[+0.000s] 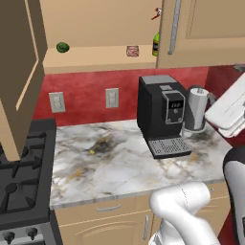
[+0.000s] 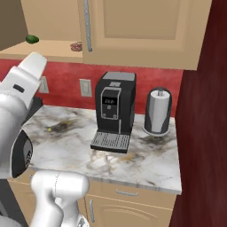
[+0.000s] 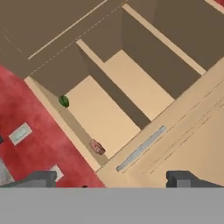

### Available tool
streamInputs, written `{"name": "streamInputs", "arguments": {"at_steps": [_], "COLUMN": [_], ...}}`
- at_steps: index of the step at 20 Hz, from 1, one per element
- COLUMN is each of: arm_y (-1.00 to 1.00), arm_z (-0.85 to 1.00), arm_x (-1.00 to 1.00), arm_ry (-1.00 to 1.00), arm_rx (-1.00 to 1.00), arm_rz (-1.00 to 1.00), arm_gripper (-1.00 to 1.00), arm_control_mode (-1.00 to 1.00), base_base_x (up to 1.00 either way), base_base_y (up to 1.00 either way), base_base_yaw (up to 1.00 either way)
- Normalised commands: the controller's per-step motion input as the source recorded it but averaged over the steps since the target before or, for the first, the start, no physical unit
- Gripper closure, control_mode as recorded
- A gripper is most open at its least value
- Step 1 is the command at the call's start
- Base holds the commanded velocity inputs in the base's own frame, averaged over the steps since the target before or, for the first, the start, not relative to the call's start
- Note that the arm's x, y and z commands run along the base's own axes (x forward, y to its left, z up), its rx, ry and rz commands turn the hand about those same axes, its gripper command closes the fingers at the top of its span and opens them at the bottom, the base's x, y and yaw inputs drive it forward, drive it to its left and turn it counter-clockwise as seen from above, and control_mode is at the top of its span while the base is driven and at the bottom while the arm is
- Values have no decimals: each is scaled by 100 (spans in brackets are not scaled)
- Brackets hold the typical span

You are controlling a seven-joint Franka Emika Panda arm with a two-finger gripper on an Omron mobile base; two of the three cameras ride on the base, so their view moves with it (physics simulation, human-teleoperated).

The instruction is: Pick the bar soap and spray from the cabinet and place them on the counter.

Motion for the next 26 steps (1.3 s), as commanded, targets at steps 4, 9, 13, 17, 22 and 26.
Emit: {"name": "streamInputs", "arguments": {"at_steps": [4,9,13,17,22,26], "arm_y": [-8,-14,-10,-2,0,-1], "arm_z": [29,30,13,0,0,12], "arm_x": [59,42,9,0,18,27], "arm_ry": [-13,-11,-7,0,4,6], "arm_rx": [20,25,13,1,8,21], "arm_rz": [11,16,10,0,-5,-10], "arm_gripper": [-100,-100,-100,-100,-100,-100], "arm_control_mode": [-100,-100,-100,-100,-100,-100], "base_base_x": [0,0,0,0,0,0], "base_base_y": [0,0,0,0,0,0], "base_base_yaw": [0,0,0,0,0,0]}}
